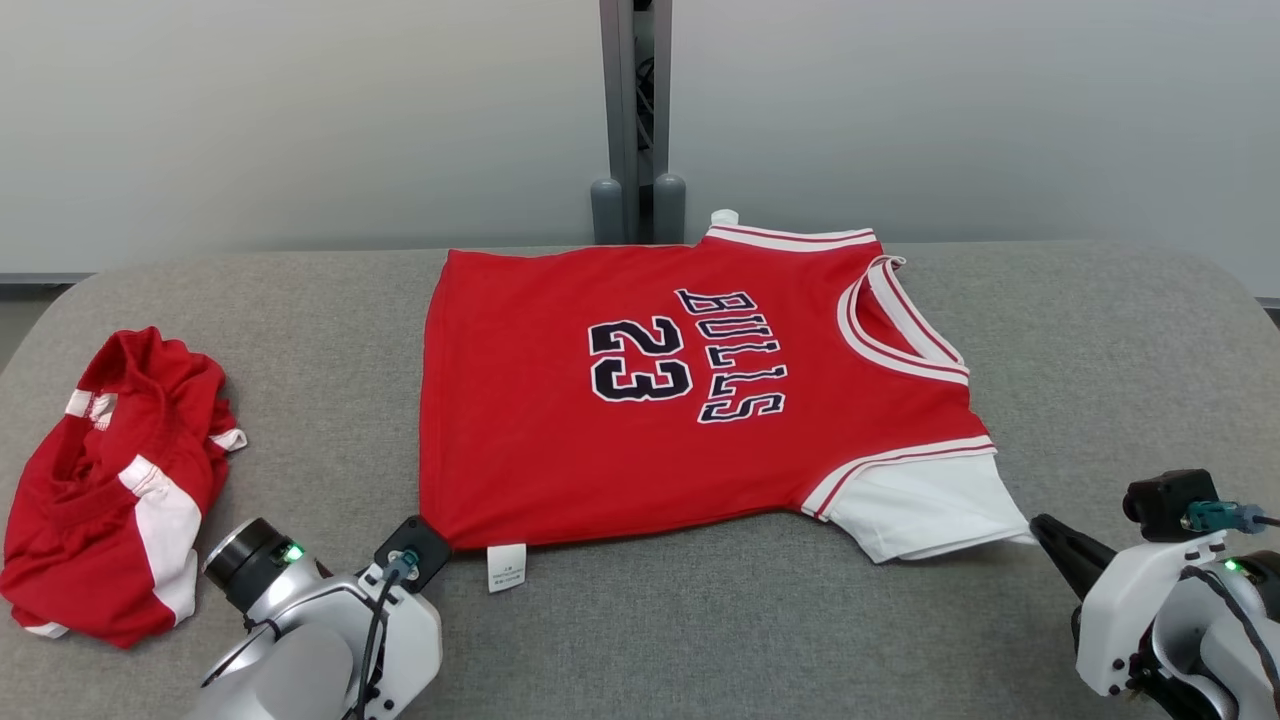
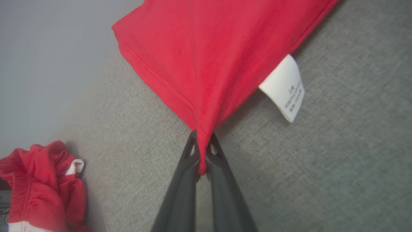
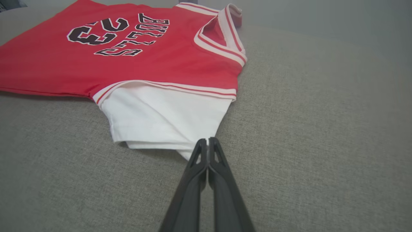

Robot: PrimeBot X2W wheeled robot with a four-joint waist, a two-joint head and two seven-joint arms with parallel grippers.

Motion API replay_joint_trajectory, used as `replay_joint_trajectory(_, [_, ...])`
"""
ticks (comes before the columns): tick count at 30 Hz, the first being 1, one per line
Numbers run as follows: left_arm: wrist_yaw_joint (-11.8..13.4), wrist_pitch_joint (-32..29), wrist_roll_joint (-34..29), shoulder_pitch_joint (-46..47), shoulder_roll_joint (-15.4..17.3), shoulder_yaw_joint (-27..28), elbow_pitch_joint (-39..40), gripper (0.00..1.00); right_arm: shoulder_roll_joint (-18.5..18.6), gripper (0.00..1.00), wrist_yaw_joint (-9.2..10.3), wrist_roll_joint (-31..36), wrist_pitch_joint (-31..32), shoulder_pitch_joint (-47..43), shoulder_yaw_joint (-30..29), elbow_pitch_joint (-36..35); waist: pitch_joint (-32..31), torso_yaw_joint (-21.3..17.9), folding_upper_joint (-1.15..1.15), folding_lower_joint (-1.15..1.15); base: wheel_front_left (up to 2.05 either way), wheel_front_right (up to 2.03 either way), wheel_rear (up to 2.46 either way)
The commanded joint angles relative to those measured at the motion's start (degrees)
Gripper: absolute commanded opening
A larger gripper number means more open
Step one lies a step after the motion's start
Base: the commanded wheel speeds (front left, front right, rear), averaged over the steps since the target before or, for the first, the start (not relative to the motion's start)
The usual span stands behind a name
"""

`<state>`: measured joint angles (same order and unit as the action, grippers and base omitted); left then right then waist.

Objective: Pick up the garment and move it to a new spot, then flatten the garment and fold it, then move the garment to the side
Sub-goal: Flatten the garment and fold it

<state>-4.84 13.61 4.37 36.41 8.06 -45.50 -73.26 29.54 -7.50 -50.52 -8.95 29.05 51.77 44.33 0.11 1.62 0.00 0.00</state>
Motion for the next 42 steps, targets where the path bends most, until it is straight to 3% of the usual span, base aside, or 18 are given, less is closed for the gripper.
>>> replay_joint_trajectory(1, [-0.54,-0.07,0.9,-0.95,0.31,0.12,-0.31,0.0,1.34,0.0,0.0,-1.33,0.95,0.09,1.08,-1.17,-0.14,0.04,0.0,0.0,0.0,0.0,0.0])
replay_joint_trajectory(7, [-2.33,-0.3,3.73,-1.93,0.42,0.46,-0.3,0.0,7.56,0.0,0.01,-14.08,7.94,0.45,5.51,-10.57,-0.84,-0.14,0.0,0.0,0.0,0.0,0.0])
replay_joint_trajectory(15, [-2.59,-0.42,6.34,-2.56,1.18,-2.46,1.04,0.0,14.09,0.0,0.01,-24.1,16.78,2.65,8.66,-17.2,-1.69,-0.2,0.0,0.0,0.0,0.0,0.0])
replay_joint_trajectory(22, [-2.61,-3.77,12.34,-4.15,3.89,-10.67,6.34,0.0,18.6,0.0,0.0,-28.14,23.08,3.74,11.34,-22.39,-2.67,0.17,0.0,0.0,0.0,0.0,0.0])
replay_joint_trajectory(27, [-2.61,-8.96,19.68,-5.32,9.29,-19.42,14.3,0.0,20.92,0.0,0.0,-30.67,28.56,2.71,13.72,-25.32,-3.33,0.31,0.0,0.0,0.0,0.0,0.0])
replay_joint_trajectory(30, [-2.62,-13.97,25.91,-5.25,15.46,-25.72,23.58,0.0,22.36,0.0,0.0,-32.48,32.01,2.21,14.8,-28.21,-3.77,0.16,0.0,0.0,0.0,0.0,0.0])
replay_joint_trajectory(42, [-2.62,-32.44,31.94,-8.94,30.39,-27.59,51.91,0.0,27.98,0.0,0.0,-36.95,39.25,-0.23,16.92,-35.18,-4.48,0.17,0.0,0.0,0.0,0.0,0.0])
